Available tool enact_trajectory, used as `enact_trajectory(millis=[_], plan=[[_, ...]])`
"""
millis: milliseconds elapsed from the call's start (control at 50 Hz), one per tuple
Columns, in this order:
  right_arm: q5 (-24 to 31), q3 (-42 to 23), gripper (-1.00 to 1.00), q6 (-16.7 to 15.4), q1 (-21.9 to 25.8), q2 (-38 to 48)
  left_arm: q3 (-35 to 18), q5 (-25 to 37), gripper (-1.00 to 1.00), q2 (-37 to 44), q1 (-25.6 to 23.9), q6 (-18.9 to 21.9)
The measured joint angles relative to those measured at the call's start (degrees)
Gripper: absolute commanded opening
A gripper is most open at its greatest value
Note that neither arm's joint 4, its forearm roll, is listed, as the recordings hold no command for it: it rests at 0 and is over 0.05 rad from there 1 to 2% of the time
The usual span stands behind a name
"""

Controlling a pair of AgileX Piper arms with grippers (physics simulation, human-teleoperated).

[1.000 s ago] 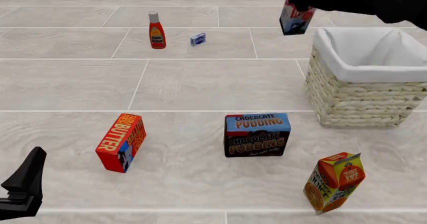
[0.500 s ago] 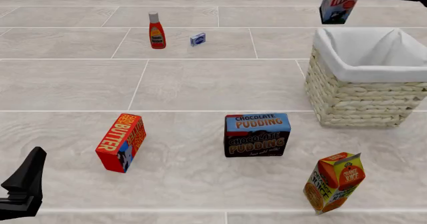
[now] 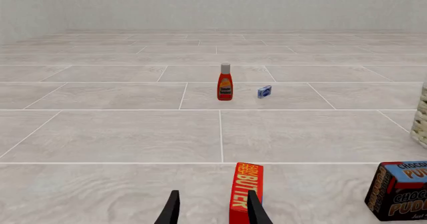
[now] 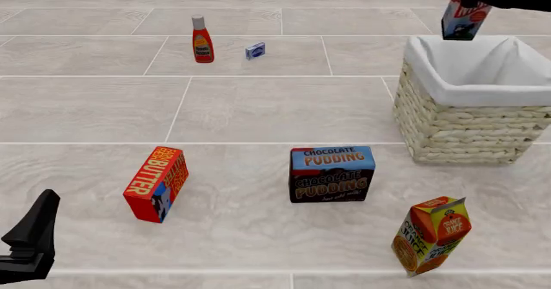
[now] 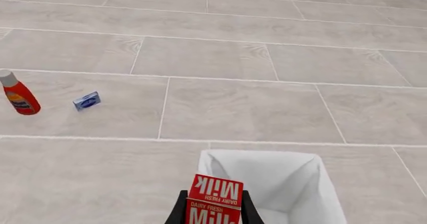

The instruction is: Pick the milk and place it in the basket.

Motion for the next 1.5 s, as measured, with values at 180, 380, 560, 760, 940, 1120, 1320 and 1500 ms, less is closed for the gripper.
enact_trajectory(millis=[180,380,560,760,940,1120,1320,1500], plan=[[-0.7,0.7,-1.00,-0.4,-1.7,1.2,0.0,0.0,1.00,0.0,0.0,0.0],[-1.5,1.1,-1.00,-1.4,-3.5,2.7,0.0,0.0,1.00,0.0,0.0,0.0],[-2.1,1.1,-1.00,-2.1,-4.9,4.5,0.0,0.0,1.00,0.0,0.0,0.0],[-2.9,0.6,-1.00,-2.2,-6.4,7.5,0.0,0.0,1.00,0.0,0.0,0.0],[-3.4,-0.4,-1.00,-2.1,-7.4,10.6,0.0,0.0,1.00,0.0,0.0,0.0],[-3.8,-1.0,-1.00,-2.1,-8.0,13.1,0.0,0.0,1.00,0.0,0.0,0.0],[-4.3,-1.1,-1.00,-2.2,-8.2,14.7,0.0,0.0,1.00,0.0,0.0,0.0],[-5.0,-0.6,-1.00,-2.6,-8.4,15.9,0.0,0.0,1.00,0.0,0.0,0.0]])
